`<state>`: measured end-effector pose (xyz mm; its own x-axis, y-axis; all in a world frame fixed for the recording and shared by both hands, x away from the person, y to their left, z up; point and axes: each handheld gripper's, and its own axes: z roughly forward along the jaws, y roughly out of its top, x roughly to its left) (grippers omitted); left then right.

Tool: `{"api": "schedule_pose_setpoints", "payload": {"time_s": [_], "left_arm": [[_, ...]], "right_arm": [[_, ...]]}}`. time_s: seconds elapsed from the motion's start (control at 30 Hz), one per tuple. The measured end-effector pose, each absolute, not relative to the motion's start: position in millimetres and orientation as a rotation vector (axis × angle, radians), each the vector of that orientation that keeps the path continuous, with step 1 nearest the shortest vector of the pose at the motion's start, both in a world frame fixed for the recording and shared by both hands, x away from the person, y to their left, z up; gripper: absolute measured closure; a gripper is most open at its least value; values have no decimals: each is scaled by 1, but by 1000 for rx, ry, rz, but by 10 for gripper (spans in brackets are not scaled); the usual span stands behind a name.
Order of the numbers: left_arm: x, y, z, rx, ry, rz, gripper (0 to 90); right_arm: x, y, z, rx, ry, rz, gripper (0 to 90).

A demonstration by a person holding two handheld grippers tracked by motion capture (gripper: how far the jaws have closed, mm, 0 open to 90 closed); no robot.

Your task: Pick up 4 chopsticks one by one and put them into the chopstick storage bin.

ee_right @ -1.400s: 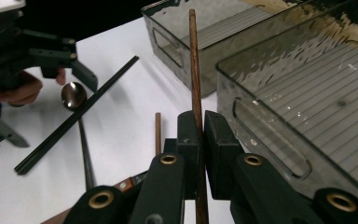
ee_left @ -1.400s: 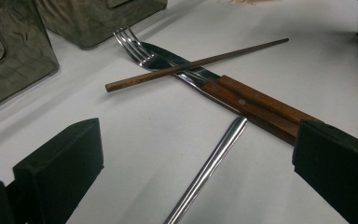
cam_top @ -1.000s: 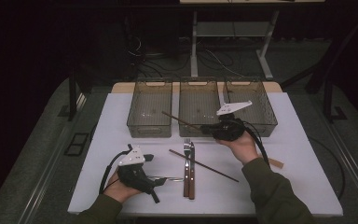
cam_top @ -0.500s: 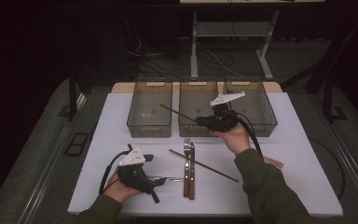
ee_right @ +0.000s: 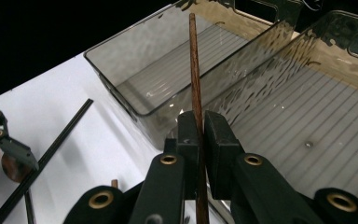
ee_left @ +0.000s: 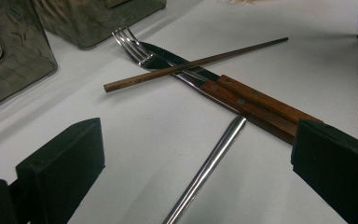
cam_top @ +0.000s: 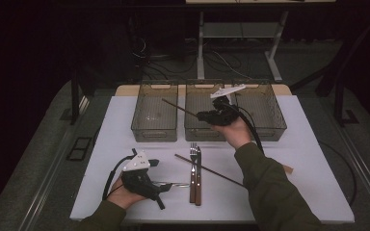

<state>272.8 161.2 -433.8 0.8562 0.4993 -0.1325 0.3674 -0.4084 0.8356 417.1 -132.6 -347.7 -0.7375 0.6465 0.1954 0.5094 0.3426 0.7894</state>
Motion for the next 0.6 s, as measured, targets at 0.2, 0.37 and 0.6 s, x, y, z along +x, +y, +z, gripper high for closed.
{"api": "schedule_pose_setpoints", "payload": {"time_s": [0.2, 0.37, 0.6], "left_arm": [[273, 161, -434, 2039, 633, 169, 14], [273, 161, -433, 2044, 625, 173, 14], [273, 162, -434, 2043, 621, 175, 14]], "right_arm": [[426, -120, -345, 1080, 2433, 1335, 849], [432, -113, -346, 1103, 2426, 1336, 850], [443, -97, -348, 1107, 2431, 1322, 849]]}}
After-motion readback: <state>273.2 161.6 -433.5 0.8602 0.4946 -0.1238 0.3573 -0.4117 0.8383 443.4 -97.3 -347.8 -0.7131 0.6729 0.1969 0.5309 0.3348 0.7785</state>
